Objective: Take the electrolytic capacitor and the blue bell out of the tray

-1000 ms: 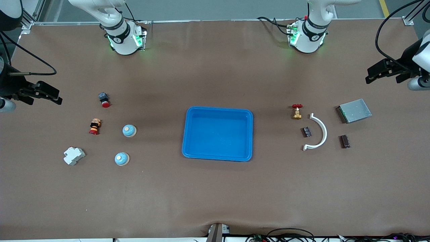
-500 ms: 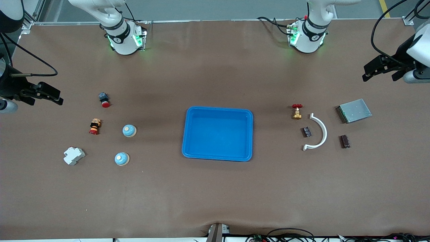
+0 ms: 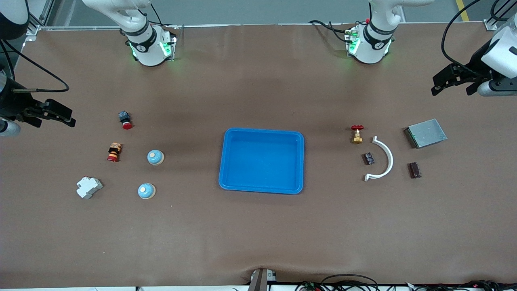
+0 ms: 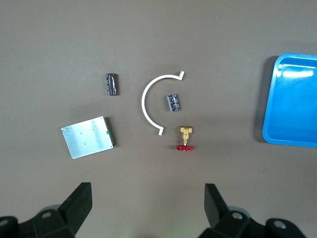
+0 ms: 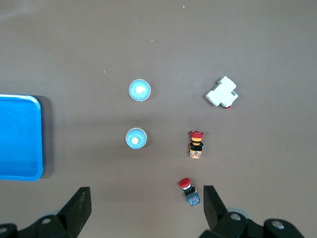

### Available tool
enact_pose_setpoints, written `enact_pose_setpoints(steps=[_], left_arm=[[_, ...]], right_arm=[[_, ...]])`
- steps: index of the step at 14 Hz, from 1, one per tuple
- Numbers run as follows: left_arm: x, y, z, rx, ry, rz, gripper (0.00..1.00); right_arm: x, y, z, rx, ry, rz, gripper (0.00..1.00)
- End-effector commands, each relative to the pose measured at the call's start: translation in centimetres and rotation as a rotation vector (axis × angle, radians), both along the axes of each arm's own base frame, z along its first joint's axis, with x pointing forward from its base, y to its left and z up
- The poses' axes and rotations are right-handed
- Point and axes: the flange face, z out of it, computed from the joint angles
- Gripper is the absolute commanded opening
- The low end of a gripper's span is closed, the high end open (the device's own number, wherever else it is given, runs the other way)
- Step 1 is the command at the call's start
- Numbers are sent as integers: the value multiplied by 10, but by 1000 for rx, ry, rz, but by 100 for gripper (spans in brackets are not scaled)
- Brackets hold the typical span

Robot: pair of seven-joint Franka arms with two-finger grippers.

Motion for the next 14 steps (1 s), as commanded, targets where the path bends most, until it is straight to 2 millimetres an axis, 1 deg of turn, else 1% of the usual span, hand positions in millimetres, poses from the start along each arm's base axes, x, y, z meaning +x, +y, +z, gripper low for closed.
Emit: enact_pose_setpoints(steps=[1, 3, 5, 14], left_arm=[[7, 0, 6, 9, -20, -20, 100], [7, -1, 8, 10, -24, -20, 100], [8, -3, 13, 10, -34, -21, 100], [11, -2, 9, 9, -26, -5, 100]], right_arm=[[-10, -6, 5, 19, -14, -14, 100], [-9, -8, 4, 21, -16, -18, 100], [-9, -7, 4, 21, -16, -15, 100], [-9, -7, 4, 21, -16, -15, 100]])
